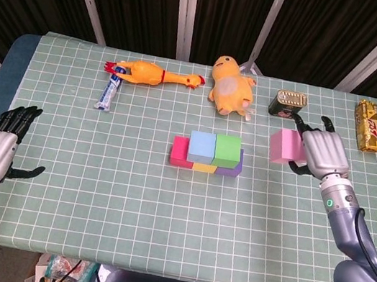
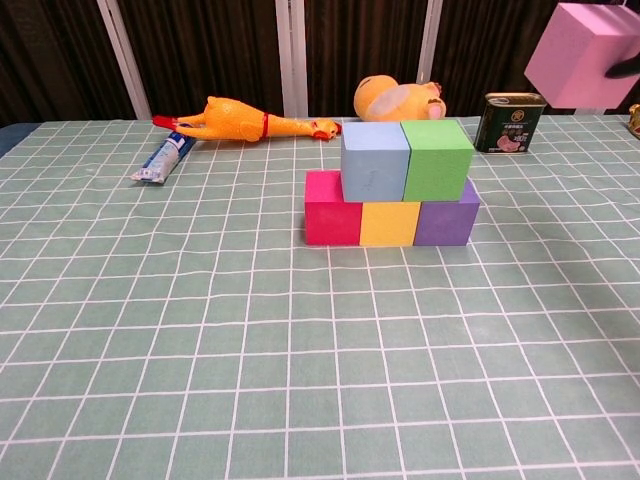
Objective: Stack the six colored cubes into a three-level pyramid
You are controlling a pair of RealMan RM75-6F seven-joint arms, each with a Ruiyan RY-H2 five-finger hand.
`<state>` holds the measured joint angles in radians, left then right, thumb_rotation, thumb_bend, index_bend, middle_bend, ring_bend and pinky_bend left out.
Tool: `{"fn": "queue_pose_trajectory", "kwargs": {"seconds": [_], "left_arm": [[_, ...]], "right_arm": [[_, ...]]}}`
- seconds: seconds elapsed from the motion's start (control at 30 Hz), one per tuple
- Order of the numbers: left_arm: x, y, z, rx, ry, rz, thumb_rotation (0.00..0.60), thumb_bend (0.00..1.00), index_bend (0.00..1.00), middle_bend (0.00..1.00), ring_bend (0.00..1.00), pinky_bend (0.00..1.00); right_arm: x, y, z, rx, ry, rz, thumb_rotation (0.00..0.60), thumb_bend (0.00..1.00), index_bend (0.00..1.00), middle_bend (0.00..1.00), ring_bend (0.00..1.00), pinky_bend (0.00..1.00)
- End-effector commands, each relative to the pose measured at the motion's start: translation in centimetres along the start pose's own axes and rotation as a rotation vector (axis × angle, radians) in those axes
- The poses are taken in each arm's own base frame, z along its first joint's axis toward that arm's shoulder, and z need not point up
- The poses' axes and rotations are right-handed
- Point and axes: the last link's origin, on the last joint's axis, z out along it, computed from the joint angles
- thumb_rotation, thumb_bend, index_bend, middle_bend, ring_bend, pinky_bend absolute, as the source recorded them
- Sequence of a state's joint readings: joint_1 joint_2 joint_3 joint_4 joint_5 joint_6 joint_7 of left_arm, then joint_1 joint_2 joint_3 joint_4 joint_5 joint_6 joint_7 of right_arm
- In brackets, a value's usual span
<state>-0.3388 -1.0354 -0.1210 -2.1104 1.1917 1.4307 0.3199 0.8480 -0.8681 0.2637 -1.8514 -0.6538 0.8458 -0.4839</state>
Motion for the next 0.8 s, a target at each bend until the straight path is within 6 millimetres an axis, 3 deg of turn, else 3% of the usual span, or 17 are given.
{"fn": "queue_pose_trajectory", "kwargs": {"seconds": [0.03,0.2,0.43,0.8], "left_arm": [[0.1,0.1,0.0,-0.007,-0.004,-0.01,0.6,0.11,0.0,0.03,0.0,0.05],[0.4,-0.1,0.0,-0.006,-0.011,-0.032,0.6,0.11,0.0,0.03,0.0,0.05],[0.8,-0.7,0.1,0.001,-0.013,-0.042,0.6,0.11,0.0,0.03,0.0,0.05],[0.5,-1.3,0.4,0.007,-0.04,-0.06,0.6,0.11,0.0,0.03,0.0,0.05]], "right_arm": [[1.8,-2.4,-0.1,0.024,0.008,-0.018,0.6,0.31,0.0,0.47,0.38,0.07],[2.7,-6.2,0.2,0.026,-0.021,-0.046,0.6,0.31,0.0,0.48,0.38,0.07],[2.3,-10.5,0.7,0.006,-0.087,-0.011,0.6,0.31,0.0,0.47,0.38,0.07],[0.6,-14.5,1.3,0.029,-0.117,-0.059,0.6,0.31,0.0,0.48,0.38,0.07]]}}
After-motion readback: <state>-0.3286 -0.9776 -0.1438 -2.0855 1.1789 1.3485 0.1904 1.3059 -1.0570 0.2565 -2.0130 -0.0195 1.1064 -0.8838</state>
